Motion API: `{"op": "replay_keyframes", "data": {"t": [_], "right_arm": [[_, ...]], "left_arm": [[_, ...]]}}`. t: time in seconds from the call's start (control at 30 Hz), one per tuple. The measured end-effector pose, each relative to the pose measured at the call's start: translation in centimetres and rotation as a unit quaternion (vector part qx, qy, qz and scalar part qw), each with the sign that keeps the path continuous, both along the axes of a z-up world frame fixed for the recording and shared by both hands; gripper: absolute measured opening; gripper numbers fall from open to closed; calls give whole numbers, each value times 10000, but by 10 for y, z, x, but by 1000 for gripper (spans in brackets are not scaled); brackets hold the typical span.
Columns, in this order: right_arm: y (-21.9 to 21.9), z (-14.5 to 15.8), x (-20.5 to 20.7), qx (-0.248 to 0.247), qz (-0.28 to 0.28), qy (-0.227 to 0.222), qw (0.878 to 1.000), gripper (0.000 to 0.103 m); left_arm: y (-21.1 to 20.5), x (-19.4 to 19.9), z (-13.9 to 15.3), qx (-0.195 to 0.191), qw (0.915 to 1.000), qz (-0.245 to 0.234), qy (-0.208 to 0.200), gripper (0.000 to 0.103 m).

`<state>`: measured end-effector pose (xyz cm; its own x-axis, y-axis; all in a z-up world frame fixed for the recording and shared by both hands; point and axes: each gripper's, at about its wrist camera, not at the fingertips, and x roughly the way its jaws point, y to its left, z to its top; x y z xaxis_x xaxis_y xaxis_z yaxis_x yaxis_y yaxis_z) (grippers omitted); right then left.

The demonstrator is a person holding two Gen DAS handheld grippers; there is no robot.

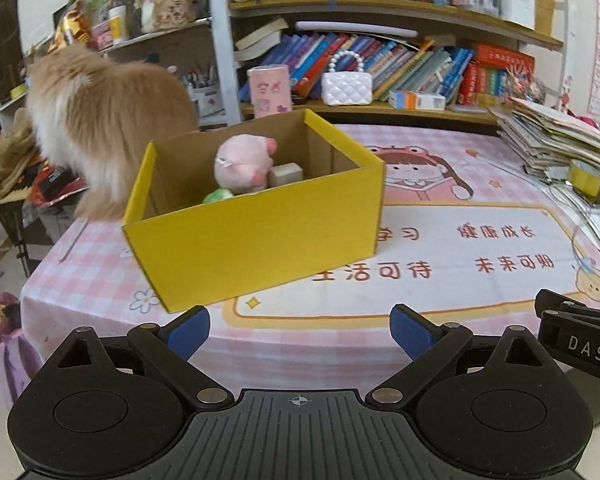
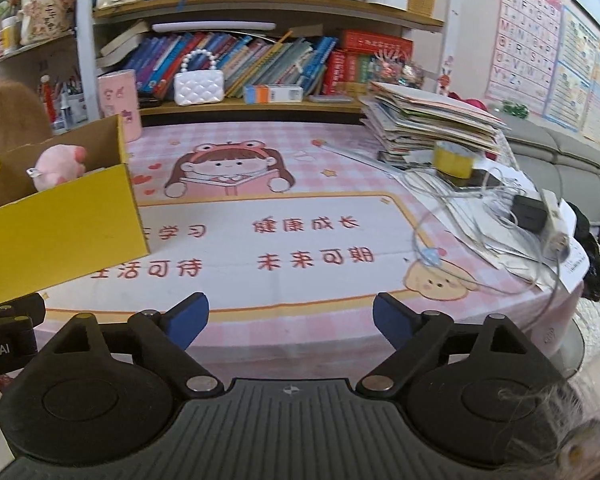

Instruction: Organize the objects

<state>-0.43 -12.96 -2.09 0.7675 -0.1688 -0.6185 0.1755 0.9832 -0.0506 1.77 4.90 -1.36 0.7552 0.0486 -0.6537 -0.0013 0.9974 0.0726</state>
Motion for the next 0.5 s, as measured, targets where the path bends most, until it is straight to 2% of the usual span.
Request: {"op": "replay_keyframes", "data": {"t": [0.17,0.5], "right_arm": [[-12,0,-3,-43,-181,-11,9998,101],[-15,0,-7,-80,-197,-1,9998,103]], "left_arm": [[-14,0,1,80,9999,-94,-7,100],[-28,-2,1,211,9996,-163,-28,101]]}}
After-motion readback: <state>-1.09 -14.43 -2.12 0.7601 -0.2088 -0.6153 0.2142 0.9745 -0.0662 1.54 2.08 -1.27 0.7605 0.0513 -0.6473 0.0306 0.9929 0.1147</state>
